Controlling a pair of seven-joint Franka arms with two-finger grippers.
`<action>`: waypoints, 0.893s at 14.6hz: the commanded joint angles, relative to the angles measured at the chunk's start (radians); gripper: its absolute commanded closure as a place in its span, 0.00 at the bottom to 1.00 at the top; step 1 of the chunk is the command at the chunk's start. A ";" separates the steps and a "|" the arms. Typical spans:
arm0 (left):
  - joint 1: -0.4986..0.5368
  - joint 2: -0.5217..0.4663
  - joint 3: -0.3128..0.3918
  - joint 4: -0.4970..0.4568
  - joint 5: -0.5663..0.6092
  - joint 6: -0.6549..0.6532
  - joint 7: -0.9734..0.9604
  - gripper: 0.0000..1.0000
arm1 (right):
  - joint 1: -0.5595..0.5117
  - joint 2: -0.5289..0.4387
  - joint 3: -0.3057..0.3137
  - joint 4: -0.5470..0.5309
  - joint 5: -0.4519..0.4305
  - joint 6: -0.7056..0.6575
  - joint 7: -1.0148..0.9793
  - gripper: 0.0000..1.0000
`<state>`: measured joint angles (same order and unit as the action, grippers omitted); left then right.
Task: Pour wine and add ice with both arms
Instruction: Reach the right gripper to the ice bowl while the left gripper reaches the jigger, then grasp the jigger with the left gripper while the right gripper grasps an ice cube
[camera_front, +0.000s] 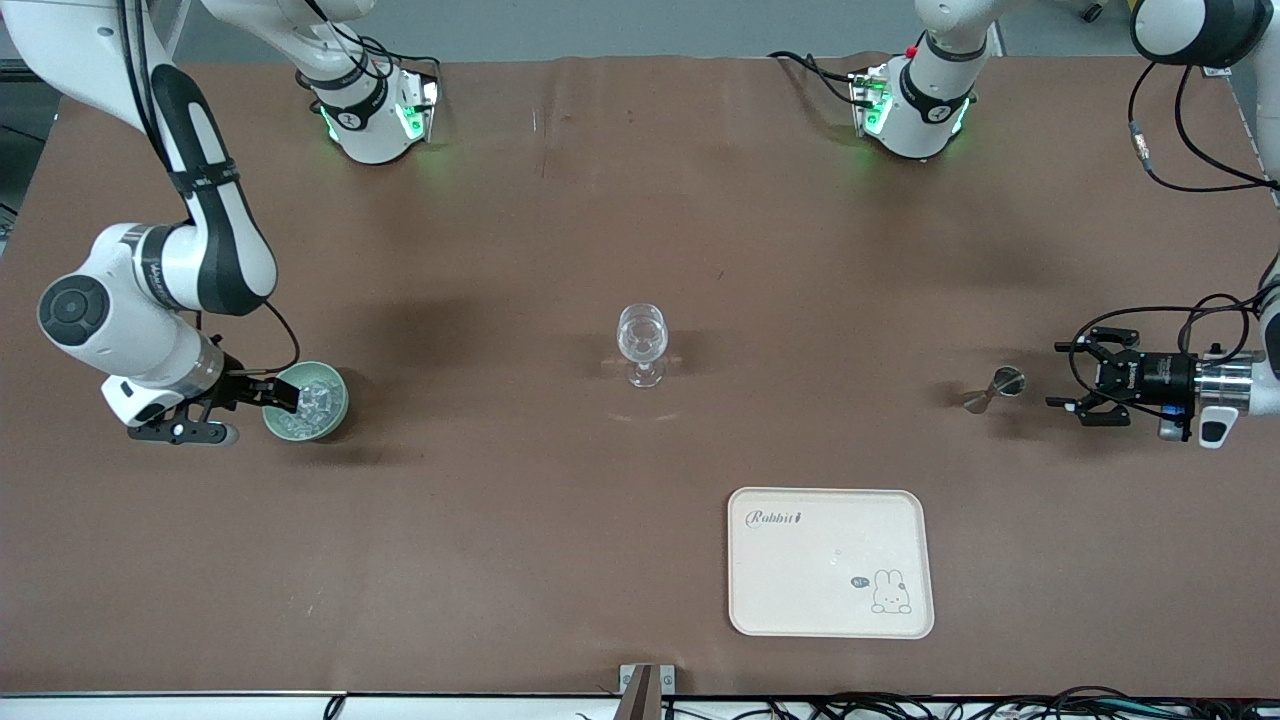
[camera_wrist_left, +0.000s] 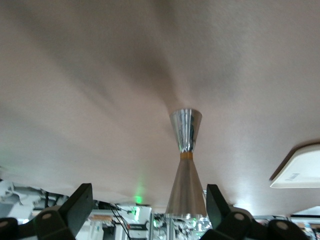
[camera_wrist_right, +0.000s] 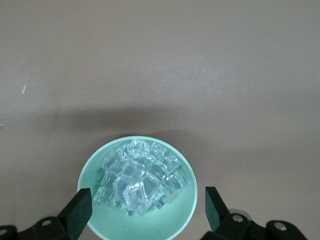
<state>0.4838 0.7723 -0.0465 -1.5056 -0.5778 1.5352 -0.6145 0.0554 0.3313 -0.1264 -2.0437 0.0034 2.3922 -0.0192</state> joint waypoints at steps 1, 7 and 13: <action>0.009 0.045 -0.006 0.028 -0.051 0.005 -0.008 0.00 | 0.000 0.017 0.001 -0.047 0.012 0.083 -0.013 0.02; 0.007 0.101 -0.006 0.025 -0.154 0.011 0.030 0.02 | 0.000 0.048 0.021 -0.073 0.012 0.114 -0.013 0.22; 0.004 0.134 -0.012 0.019 -0.200 0.010 0.102 0.11 | -0.005 0.048 0.033 -0.099 0.018 0.113 -0.013 0.31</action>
<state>0.4878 0.8877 -0.0526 -1.4971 -0.7466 1.5484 -0.5330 0.0571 0.3925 -0.1030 -2.1106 0.0034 2.4837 -0.0204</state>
